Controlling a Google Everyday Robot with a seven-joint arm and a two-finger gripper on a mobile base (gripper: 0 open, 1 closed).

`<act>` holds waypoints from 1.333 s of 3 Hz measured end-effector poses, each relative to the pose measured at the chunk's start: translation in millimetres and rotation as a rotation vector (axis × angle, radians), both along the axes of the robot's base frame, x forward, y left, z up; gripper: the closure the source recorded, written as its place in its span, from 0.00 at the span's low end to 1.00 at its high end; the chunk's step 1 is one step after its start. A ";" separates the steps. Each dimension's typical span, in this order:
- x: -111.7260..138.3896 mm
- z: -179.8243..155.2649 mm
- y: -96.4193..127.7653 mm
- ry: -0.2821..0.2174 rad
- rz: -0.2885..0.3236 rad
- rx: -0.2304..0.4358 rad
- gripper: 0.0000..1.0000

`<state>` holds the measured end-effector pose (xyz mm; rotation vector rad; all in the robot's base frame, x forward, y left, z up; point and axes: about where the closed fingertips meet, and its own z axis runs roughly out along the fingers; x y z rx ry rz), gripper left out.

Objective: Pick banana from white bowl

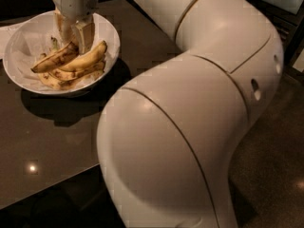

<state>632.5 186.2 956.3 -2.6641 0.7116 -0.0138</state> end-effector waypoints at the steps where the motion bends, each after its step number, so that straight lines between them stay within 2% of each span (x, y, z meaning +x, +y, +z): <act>1: -9.4 7.6 -13.6 0.003 -0.046 0.000 1.00; 3: -52.6 28.4 -61.9 -0.005 -0.216 -0.003 1.00; 4: -53.6 28.6 -62.1 -0.005 -0.216 -0.005 1.00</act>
Offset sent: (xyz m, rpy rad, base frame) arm -0.0617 -0.0697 0.0281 0.0014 0.0129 -0.2390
